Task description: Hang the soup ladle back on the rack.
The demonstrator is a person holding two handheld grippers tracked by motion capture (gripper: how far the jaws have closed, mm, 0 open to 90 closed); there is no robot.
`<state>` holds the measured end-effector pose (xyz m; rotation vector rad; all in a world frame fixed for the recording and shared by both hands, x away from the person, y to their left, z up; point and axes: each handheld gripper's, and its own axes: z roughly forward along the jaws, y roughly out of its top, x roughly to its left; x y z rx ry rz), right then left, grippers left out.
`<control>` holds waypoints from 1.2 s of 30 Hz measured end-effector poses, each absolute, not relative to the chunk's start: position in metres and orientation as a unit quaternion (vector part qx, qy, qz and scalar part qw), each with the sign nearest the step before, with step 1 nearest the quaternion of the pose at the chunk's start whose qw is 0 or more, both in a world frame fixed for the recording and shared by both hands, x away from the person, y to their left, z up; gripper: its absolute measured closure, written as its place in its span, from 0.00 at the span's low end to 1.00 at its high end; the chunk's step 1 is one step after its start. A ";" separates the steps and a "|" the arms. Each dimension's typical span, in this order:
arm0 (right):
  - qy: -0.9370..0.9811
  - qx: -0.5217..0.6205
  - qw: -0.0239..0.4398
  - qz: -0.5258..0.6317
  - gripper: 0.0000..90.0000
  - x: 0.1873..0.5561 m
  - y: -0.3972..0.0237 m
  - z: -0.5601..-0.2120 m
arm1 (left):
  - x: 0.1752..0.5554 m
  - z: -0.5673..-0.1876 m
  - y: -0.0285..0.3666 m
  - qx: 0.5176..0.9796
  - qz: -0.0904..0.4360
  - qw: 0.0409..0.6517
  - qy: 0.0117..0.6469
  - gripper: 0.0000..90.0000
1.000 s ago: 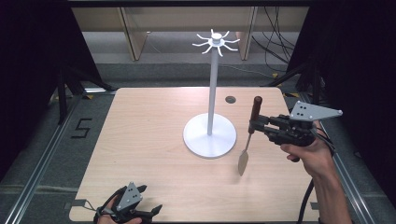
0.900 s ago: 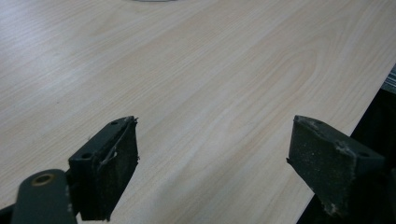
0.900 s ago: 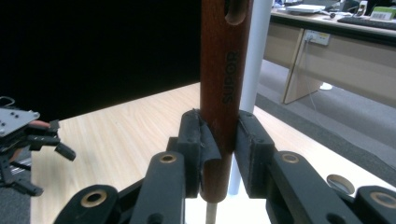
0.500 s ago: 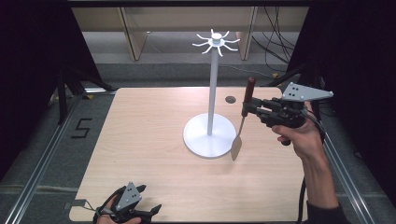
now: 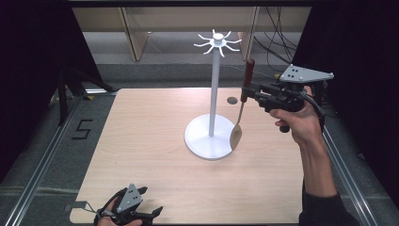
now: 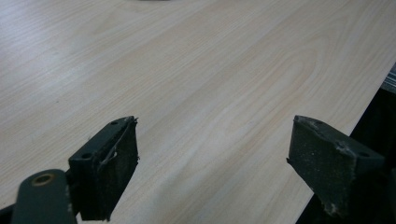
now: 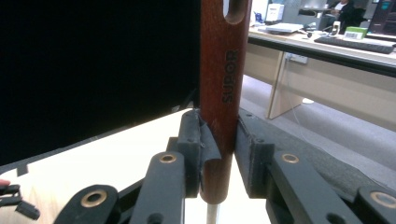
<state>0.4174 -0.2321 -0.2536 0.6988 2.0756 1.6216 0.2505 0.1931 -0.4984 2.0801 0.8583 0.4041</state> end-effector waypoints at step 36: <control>0.752 0.265 0.225 0.560 0.82 0.443 -0.213 -0.229 | 0.249 -0.499 0.192 0.823 0.155 0.422 0.346 0.17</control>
